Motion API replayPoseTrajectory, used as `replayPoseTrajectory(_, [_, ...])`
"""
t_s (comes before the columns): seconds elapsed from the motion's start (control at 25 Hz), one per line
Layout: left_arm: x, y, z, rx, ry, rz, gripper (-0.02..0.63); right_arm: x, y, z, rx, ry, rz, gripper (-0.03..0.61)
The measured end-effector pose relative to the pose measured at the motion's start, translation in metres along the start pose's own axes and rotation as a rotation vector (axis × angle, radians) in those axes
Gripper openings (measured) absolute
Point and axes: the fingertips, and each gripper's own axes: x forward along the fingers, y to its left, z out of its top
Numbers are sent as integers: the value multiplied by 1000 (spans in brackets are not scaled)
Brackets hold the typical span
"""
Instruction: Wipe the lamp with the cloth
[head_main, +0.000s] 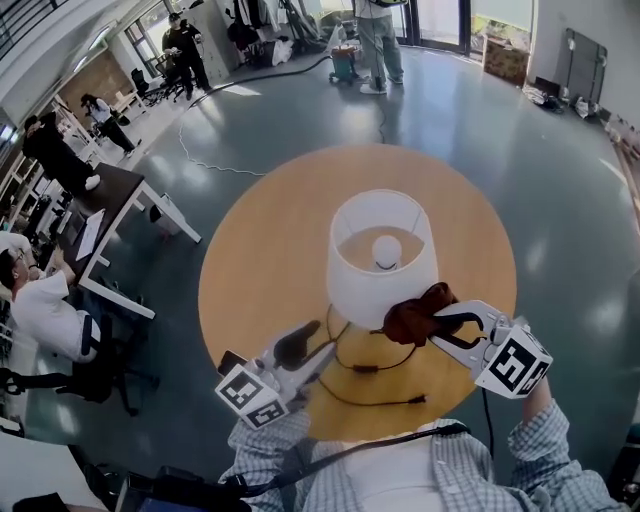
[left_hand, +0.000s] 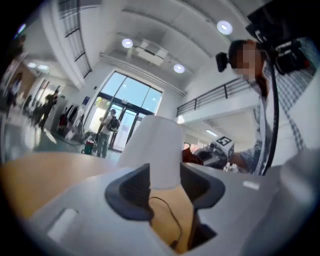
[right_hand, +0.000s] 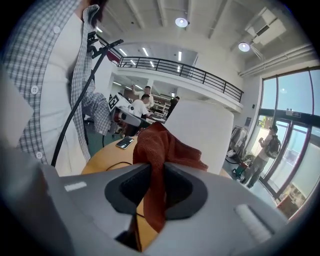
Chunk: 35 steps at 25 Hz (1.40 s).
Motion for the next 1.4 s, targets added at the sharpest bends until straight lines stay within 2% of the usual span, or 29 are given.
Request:
replayPoseTrajectory(0.16, [16, -8, 40, 354, 153, -47, 192, 0, -1, -4, 21, -13, 1, 77])
replayPoseTrajectory(0.24, [23, -10, 57, 498, 224, -79, 216, 1, 0, -4, 29, -18, 0, 78])
replayPoseTrajectory(0.4, [46, -30, 83, 754, 349, -206, 261, -1, 3, -4, 38, -20, -2, 77])
replayPoseTrajectory(0.52, [57, -28, 75, 928, 542, -306, 265, 1, 3, -6, 40, -11, -7, 78])
replayPoseTrajectory(0.6, [65, -21, 70, 1005, 653, -342, 265, 3, 3, -7, 49, -6, -13, 77])
replayPoseTrajectory(0.8, [87, -20, 54, 1133, 834, -434, 265, 4, 4, -8, 70, -7, -20, 77])
replayPoseTrajectory(0.92, [93, -19, 41, 1133, 942, -486, 229, 3, 5, -8, 75, -5, -22, 78])
replayPoseTrajectory(1.0, [97, -22, 36, 1132, 973, -519, 192, 0, 5, -11, 77, -6, -24, 78])
replayPoseTrajectory(1.2, [100, -28, 36, 1162, 889, -551, 183, -2, 5, -15, 109, -23, -45, 78])
replayPoseTrajectory(1.4, [88, -17, 40, 1152, 825, -545, 164, 8, -1, -3, 149, -75, -80, 78])
